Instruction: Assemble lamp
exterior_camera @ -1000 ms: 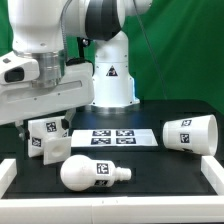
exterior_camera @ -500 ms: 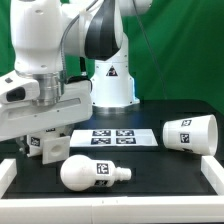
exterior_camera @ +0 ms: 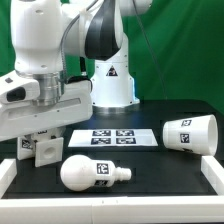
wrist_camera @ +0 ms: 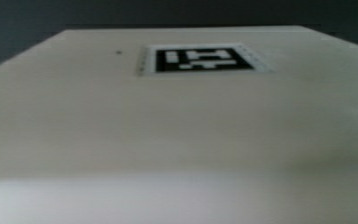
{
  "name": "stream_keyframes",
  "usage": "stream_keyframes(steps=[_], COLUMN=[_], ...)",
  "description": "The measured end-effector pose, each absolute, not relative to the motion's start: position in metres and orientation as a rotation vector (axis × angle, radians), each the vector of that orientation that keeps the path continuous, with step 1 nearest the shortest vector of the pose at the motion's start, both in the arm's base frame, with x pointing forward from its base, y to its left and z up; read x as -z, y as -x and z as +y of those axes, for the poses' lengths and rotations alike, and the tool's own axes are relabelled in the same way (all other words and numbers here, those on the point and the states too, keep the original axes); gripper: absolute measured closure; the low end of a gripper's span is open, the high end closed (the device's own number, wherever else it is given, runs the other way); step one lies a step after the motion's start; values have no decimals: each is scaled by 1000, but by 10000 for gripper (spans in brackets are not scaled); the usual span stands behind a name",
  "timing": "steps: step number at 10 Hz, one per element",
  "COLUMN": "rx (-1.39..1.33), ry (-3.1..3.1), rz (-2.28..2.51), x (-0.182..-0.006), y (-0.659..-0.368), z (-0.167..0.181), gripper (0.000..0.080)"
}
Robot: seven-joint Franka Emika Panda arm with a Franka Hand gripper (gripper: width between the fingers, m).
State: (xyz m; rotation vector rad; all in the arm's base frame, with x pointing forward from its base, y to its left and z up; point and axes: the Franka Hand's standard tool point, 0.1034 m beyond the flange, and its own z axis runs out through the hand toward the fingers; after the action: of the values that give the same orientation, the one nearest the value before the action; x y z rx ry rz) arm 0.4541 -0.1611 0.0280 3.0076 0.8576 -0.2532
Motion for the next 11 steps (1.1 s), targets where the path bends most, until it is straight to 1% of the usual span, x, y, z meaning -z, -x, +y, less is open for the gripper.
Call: stream_keyframes(steps=[2, 4, 5, 6, 8, 11], rx=[240, 219, 242, 287, 296, 297], ry=[-3034, -3110, -3165, -3227, -3236, -3235], rz=[773, 511, 375, 248, 122, 139], x=[-28, -28, -28, -30, -29, -29], y=[-450, -428, -416, -411, -415, -416], z=[-163, -169, -173, -173, -163, -160], gripper=[499, 499, 499, 499, 499, 498])
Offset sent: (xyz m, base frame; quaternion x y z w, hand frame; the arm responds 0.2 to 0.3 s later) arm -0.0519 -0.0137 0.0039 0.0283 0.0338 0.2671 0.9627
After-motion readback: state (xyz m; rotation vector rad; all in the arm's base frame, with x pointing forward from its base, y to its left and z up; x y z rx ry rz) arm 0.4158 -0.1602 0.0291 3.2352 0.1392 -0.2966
